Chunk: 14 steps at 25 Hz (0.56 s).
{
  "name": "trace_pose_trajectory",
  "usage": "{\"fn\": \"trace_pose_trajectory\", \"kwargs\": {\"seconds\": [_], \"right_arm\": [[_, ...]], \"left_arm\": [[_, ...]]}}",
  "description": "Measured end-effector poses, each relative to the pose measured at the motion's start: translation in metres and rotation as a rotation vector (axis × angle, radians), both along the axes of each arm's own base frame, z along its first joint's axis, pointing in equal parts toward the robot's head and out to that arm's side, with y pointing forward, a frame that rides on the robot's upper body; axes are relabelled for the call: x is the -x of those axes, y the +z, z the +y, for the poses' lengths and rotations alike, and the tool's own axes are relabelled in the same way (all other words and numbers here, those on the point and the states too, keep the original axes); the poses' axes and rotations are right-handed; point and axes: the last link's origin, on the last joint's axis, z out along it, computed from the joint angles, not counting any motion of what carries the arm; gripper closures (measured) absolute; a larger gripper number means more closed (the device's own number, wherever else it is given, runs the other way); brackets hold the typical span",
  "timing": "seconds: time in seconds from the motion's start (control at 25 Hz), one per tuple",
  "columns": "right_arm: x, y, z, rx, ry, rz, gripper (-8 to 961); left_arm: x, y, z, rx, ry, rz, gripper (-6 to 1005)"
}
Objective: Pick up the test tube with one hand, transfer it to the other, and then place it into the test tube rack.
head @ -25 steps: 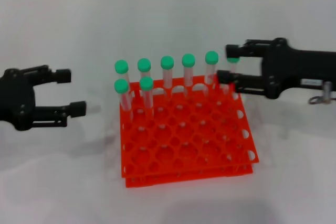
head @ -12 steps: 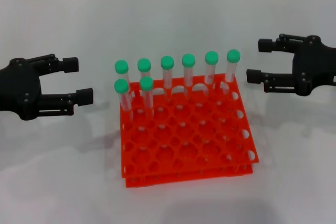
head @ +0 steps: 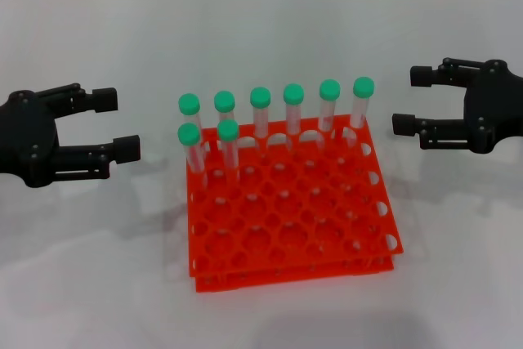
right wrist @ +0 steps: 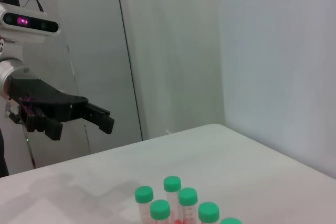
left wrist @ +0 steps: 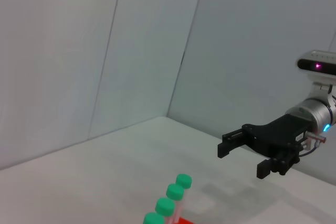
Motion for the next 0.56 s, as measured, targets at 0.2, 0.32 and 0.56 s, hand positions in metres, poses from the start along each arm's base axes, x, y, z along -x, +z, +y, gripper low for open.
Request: {"fn": "trace_pose_trajectory", "kwargs": {"seconds": [0.2,0.32,0.56], "right_arm": [[0.0006,-0.001,-0.001,0.009,0.002,-0.003,176],[0.0013,-0.0009,-0.0011,0.016,0.0,-0.001,178],[0.0019,-0.0004,-0.0021,0.026,0.006,-0.001,178]], "left_arm": [[0.0012,0.0007,-0.0012,0.005,0.001,0.005,111],[0.0017,0.0019,-0.0022,0.006,0.0,0.004,111],[0.0015,0.0029,-0.0019,0.004,-0.002,0.004,111]]}}
